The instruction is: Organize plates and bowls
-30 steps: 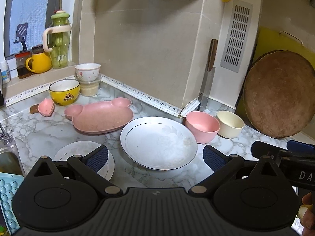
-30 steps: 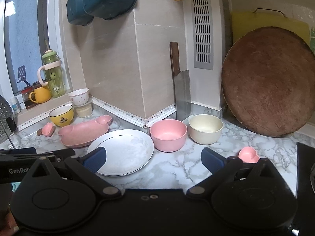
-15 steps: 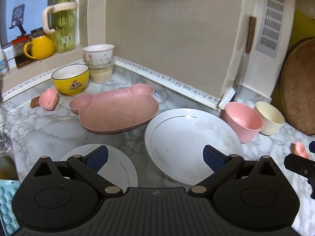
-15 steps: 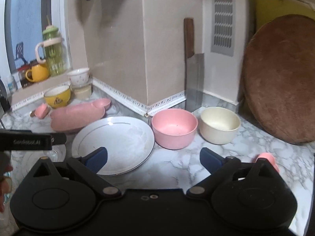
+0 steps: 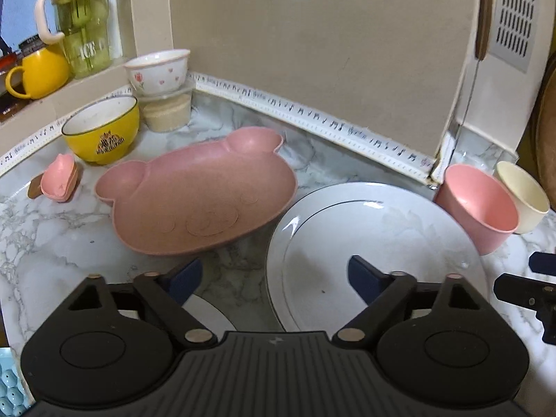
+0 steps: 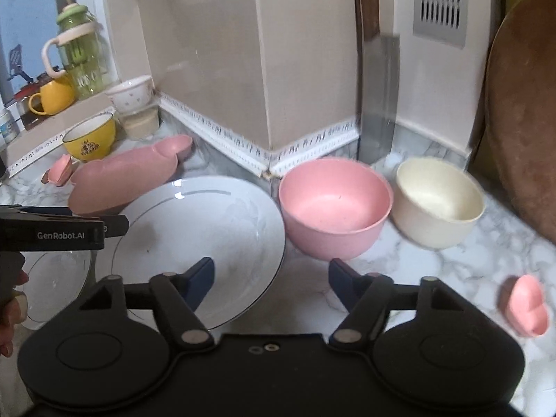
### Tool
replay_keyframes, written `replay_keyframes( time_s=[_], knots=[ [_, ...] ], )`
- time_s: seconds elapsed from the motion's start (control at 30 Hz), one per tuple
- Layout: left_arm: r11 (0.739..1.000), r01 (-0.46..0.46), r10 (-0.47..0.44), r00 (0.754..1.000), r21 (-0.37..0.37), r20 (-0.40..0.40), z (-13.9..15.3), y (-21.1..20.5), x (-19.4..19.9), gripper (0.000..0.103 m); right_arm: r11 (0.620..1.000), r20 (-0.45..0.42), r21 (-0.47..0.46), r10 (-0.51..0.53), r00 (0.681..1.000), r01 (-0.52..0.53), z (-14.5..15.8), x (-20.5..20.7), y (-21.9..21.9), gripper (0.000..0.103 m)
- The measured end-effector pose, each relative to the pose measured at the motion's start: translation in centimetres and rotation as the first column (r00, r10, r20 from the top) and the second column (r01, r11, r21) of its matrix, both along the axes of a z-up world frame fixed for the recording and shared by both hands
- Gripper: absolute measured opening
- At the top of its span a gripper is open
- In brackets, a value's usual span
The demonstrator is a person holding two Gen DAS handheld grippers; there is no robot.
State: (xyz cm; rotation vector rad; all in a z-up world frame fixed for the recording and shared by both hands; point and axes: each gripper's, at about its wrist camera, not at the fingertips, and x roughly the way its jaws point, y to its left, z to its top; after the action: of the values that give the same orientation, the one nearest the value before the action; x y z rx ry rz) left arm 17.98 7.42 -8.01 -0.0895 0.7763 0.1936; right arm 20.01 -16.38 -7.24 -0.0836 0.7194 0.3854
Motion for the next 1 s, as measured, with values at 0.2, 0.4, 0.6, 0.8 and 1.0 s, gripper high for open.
replay_keyframes(
  time_s=[0.2, 0.4, 0.6, 0.8, 1.0],
  knots=[
    [1.000, -0.009, 0.007, 0.998, -0.030, -0.055, -1.3, 0.8, 1.4, 0.064, 1.000, -0.053, 0.005, -0.017, 0.998, 0.017, -1.2, 2.1, 0.3, 0.052],
    [0.998, 0.005, -0.009, 0.997, -0.058, -0.076, -1.6, 1.0, 2.4, 0.050, 0.999, -0.118, 0.044, -0.023, 0.993, 0.029, -2.1, 3.5, 0.1, 0.037],
    [0.997, 0.010, -0.017, 0.995, -0.077, -0.098, -2.2, 1.3, 3.2, 0.032, 0.997, -0.161, 0.069, -0.025, 0.987, 0.037, -2.8, 4.4, 0.0, 0.025],
    [0.993, 0.010, -0.023, 0.994, -0.120, -0.105, -2.5, 1.7, 3.7, 0.019, 0.996, -0.181, 0.084, -0.022, 0.983, 0.038, -2.9, 4.7, 0.2, 0.015],
    [0.992, 0.014, -0.027, 0.994, -0.125, -0.103, -2.5, 1.7, 3.7, 0.017, 0.997, -0.181, 0.069, -0.033, 0.983, 0.046, -3.0, 4.7, 0.3, 0.010]
  ],
)
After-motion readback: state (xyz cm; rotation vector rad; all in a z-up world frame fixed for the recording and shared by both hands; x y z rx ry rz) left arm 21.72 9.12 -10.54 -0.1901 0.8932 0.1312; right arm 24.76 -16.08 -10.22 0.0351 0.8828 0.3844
